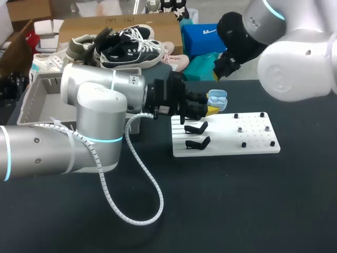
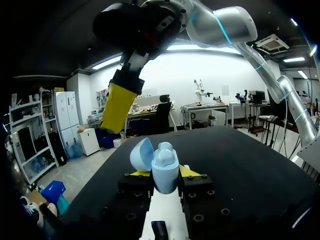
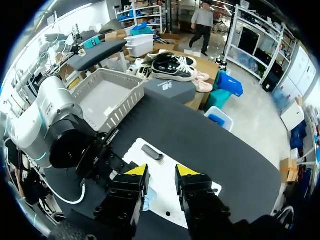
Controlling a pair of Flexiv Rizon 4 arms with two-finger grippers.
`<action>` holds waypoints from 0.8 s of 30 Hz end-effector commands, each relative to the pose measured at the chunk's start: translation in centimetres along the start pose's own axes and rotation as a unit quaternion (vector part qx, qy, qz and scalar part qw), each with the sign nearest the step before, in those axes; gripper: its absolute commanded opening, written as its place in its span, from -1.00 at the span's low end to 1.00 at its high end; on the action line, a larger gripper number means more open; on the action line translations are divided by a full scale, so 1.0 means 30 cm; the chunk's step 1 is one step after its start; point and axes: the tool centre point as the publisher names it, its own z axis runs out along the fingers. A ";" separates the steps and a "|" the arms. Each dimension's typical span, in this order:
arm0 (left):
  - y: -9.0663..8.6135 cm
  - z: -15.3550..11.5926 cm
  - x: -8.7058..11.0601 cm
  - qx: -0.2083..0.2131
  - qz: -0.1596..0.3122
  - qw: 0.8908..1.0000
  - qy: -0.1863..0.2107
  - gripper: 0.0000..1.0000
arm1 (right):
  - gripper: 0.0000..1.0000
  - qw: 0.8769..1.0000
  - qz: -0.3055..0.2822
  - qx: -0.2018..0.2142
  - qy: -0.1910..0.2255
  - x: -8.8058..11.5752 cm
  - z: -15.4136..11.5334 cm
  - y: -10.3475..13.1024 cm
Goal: Pick up each earbud case from the left stands, insert the matching earbuds, close the lid, and place the case in the box.
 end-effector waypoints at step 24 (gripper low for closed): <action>-0.002 0.000 0.001 -0.001 0.000 1.000 -0.001 -1.00 | -0.40 1.000 0.019 -0.012 0.019 0.085 0.040 -0.004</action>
